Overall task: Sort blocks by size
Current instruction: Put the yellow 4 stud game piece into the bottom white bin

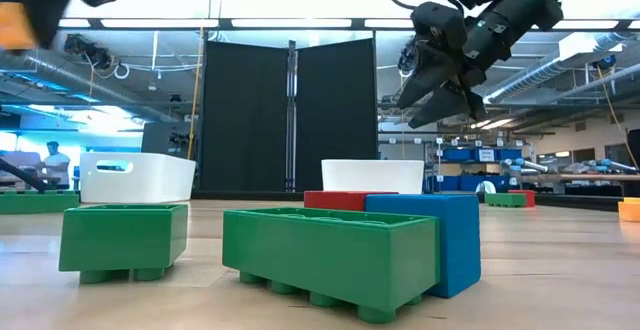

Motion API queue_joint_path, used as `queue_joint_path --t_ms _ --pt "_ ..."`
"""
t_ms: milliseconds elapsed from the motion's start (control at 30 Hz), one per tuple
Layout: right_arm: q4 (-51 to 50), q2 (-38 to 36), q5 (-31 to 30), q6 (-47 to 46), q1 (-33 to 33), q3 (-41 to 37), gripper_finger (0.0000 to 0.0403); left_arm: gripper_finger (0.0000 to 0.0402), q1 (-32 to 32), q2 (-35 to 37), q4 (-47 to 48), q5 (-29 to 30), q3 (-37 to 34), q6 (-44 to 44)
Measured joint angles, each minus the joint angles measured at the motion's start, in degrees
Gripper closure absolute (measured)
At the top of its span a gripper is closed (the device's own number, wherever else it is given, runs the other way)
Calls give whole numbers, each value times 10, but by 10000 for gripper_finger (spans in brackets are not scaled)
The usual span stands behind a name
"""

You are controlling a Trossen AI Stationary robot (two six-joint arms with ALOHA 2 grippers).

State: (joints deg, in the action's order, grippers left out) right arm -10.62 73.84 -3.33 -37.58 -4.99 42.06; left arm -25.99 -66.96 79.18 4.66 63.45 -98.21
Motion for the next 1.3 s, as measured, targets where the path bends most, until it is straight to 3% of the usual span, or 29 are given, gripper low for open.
queue_joint_path --t_ms 200,400,733,1100,1300 --pt "3 0 5 17 0 0 188 241 -102 -36 -6 -58 -4 -163" --pt "3 0 15 33 0 0 188 241 -181 -58 -50 -54 -5 -279" --pt "3 0 15 44 0 0 188 241 -202 -129 -47 -24 -22 -280" --pt "21 0 16 19 0 0 188 241 -188 -117 -291 -93 -225 -296" --pt "20 0 17 -5 7 0 188 239 -182 -114 -377 -88 -275 -295"
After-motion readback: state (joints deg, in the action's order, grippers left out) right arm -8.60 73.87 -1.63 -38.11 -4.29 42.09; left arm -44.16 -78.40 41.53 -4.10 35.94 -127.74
